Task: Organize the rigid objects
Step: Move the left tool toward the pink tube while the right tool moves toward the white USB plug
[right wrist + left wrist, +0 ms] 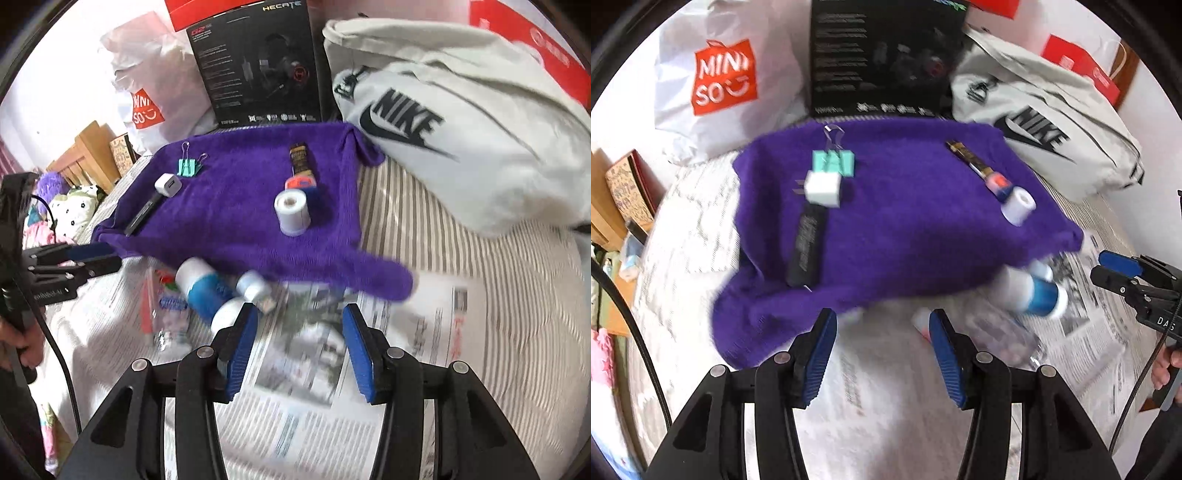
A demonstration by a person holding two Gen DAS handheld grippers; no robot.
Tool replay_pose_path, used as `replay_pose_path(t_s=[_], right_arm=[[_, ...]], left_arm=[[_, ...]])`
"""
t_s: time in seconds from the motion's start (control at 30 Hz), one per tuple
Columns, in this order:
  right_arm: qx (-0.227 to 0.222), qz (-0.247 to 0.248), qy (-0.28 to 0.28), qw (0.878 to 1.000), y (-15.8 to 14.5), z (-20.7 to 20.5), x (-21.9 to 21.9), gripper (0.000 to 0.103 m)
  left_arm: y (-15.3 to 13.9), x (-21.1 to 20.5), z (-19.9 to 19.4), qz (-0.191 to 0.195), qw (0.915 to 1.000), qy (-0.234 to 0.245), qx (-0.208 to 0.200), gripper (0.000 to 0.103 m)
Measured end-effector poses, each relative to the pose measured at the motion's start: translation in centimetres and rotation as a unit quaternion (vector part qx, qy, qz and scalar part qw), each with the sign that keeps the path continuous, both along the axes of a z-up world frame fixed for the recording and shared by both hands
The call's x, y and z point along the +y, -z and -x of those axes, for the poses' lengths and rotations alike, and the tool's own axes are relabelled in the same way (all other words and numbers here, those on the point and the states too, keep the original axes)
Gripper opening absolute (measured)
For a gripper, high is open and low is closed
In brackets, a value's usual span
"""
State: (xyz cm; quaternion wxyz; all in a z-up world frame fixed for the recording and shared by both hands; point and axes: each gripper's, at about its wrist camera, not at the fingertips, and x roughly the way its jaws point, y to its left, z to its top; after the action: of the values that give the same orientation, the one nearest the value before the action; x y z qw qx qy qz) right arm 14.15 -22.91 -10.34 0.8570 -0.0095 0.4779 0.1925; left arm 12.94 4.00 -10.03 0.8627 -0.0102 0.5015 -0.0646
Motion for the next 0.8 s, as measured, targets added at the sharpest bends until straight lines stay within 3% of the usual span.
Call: replay_pose_path(t_s=[0.37,0.8], right_arm=[[0.021,-0.03,0.009,0.999,1.2,3.5,-0.7,0.048],[0.022,-0.031,0.0,0.999,1.0,4.2,-0.2,0.048]], left_arm=[[2.3,-3.6,1.7,0.001,0.9992,0.026,0.03,0.05],[3.7,-5.3,1.4,-0.049,0.9976,0.036,0.033,0.05]])
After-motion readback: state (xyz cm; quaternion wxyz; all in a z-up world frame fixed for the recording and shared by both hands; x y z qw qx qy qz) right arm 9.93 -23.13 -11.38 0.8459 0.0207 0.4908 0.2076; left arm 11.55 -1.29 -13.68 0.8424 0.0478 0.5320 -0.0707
